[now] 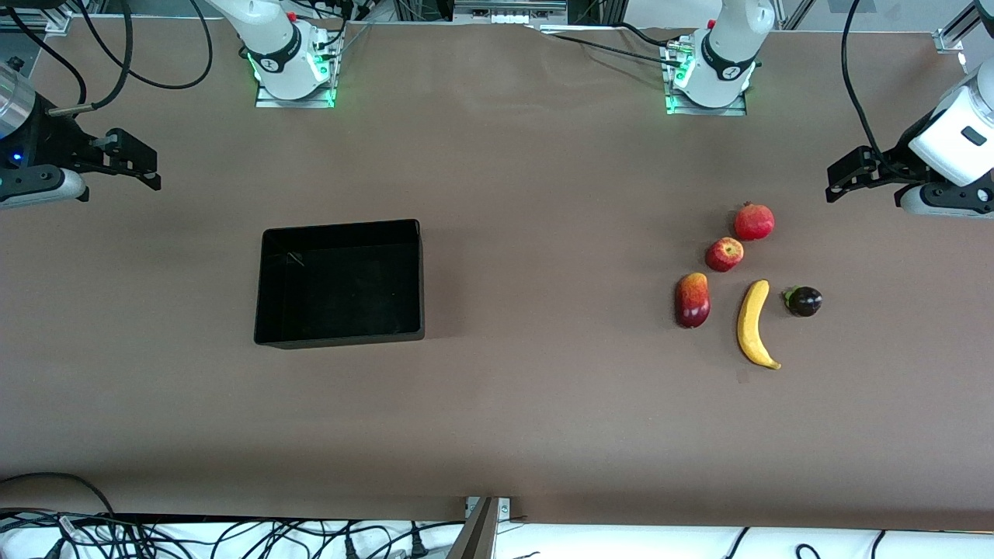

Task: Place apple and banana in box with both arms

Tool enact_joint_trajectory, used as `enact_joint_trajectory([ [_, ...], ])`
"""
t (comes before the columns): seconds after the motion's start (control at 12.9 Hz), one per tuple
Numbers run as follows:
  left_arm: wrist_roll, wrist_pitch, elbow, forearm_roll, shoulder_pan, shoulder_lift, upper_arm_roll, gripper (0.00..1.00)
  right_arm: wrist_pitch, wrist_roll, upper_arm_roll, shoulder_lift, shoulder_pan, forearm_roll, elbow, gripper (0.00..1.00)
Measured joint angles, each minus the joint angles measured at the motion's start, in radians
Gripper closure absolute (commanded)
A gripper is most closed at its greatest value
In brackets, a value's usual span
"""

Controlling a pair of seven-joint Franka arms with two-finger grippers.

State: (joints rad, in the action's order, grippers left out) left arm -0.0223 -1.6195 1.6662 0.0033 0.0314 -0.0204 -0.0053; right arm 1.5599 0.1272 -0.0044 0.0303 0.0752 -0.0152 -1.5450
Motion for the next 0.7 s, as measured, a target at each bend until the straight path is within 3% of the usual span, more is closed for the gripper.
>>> enact_joint_trajectory([
  [0.54, 0.0, 0.072, -0.05, 0.031, 0.0, 0.002, -0.036, 0.0, -0.004, -0.001, 0.0, 0.004, 0.0, -0.004, -0.003, 0.0],
  [0.7, 0.0, 0.073, -0.054, 0.032, 0.0, 0.006, -0.036, 0.0, 0.028, -0.005, -0.003, 0.024, -0.001, -0.011, -0.051, 0.0],
])
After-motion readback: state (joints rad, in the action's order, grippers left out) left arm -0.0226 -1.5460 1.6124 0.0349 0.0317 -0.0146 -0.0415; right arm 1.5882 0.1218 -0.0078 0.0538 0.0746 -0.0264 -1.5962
